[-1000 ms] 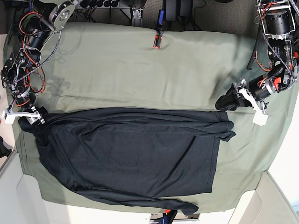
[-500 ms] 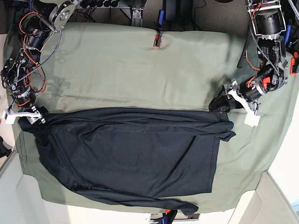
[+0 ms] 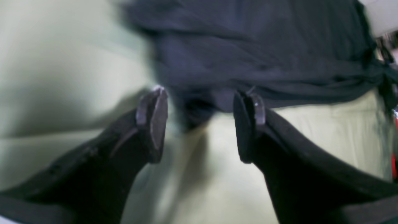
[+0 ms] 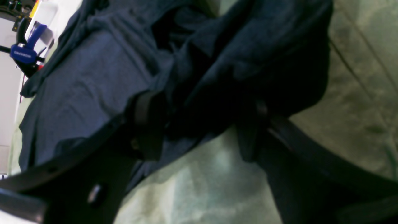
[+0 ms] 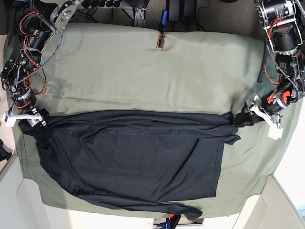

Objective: Fold the T-shirt properly
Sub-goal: 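Regrasp the shirt's side edges with both grippers, then lift the side edges and fold them over toward the collar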

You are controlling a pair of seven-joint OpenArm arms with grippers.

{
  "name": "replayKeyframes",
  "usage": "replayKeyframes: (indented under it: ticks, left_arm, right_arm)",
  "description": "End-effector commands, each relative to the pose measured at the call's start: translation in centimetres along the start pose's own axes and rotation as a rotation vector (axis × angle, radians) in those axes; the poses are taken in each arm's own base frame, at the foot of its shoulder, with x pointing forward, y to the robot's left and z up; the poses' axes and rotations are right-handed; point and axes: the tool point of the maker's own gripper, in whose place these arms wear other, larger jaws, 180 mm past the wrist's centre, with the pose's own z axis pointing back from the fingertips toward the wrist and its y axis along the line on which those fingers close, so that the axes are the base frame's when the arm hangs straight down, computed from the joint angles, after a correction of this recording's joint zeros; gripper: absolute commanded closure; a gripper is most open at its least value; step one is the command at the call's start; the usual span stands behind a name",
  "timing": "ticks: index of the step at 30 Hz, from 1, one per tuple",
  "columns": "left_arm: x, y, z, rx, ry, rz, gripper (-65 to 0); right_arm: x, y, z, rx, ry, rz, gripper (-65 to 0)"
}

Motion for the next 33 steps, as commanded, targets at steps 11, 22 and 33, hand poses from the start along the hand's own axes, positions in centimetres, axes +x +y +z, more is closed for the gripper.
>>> replayKeyframes:
  ticks: [11, 22, 33]
  left_arm:
    - [0.9, 1.1, -0.4, 0.019, -0.062, 0.030, -36.3]
    - [-0.4, -0.9, -4.4, -0.025, 0.049, 0.008, -36.3]
    - [-2.8, -2.6, -6.5, -0.029, 0.126, -0.085, -23.8]
  right_arm:
    - [-0.2, 0.3, -0.1, -0.005, 0.038, 0.021, -36.9]
    - [-0.3, 0.4, -0.1, -0.002, 0.042, 0.023, -36.9]
    - [-0.7, 1.0, -0.2, 0.026, 0.057, -0.004, -36.9]
